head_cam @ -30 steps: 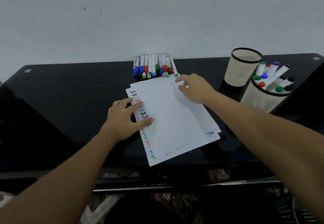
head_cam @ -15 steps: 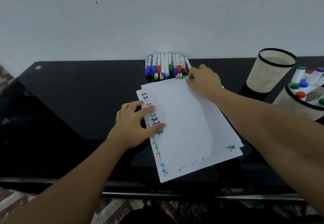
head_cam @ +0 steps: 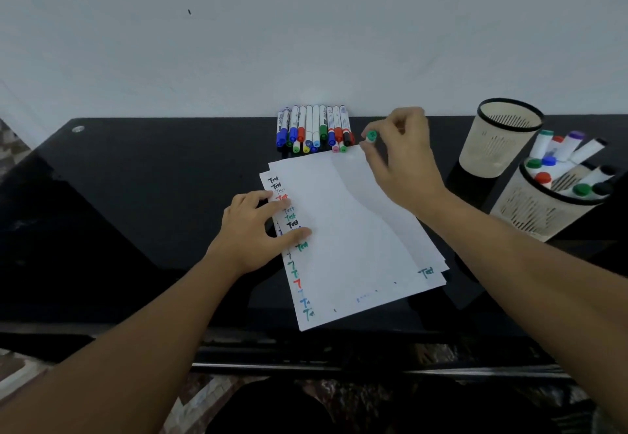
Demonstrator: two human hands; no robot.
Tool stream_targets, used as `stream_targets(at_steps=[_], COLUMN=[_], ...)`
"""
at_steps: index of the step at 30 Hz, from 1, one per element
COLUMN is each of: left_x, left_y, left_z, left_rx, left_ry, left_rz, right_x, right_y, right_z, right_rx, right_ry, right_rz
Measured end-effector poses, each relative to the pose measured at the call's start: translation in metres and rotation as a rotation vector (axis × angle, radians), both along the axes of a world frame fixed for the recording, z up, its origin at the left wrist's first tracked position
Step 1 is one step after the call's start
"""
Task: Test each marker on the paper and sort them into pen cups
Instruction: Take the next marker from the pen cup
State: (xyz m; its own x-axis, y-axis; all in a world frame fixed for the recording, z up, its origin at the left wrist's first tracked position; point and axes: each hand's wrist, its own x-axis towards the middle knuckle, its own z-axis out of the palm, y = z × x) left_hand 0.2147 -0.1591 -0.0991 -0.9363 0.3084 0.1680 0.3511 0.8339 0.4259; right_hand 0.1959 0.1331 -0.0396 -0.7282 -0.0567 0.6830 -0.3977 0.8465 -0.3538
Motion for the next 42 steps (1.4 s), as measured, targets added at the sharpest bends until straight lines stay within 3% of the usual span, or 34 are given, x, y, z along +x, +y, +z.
stream_targets(at_steps=[3,7,12,15,21,31,33,38,42], left_x=[0.005,0.014,0.036,0.048,0.054,0.052,0.05,0.044,0.041], left_y=[0.0,-0.003,-0.01,-0.015,-0.012,-0.013,-0.014,-0.016,-0.017], left_z=[0.004,0.006,0.009,0.003,0.003,-0.002,-0.001,-0.007,-0.009], left_rx=[0.077,0.161,0.219,0.24,0.12,0.079,0.103,0.094,0.078], left_ry=[0.024,0.096,0.067,0.11,0.173,0.334,0.317,0.243,0.178], left_rz=[0.003,0.013,-0.035,-0.023,-0.114,-0.194,-0.144,-0.013,0.006], right_x=[0.025,0.055,0.074,0.074,0.072,0.07,0.071,0.082,0.091], right_y=[-0.013,-0.037,-0.052,-0.057,-0.07,-0.084,-0.084,-0.076,-0.08], right_z=[0.009,0.01,-0.006,-0.012,-0.012,-0.01,-0.008,0.009,0.017], right_rx=[0.034,0.277,0.214,0.42,0.626,0.691,0.594,0.129,-0.473], right_ry=[-0.153,-0.418,-0.654,-0.656,-0.578,-0.546,-0.548,-0.652,-0.736], right_rz=[0.124,0.223,0.258,0.247,0.187,0.175,0.182,0.206,0.2])
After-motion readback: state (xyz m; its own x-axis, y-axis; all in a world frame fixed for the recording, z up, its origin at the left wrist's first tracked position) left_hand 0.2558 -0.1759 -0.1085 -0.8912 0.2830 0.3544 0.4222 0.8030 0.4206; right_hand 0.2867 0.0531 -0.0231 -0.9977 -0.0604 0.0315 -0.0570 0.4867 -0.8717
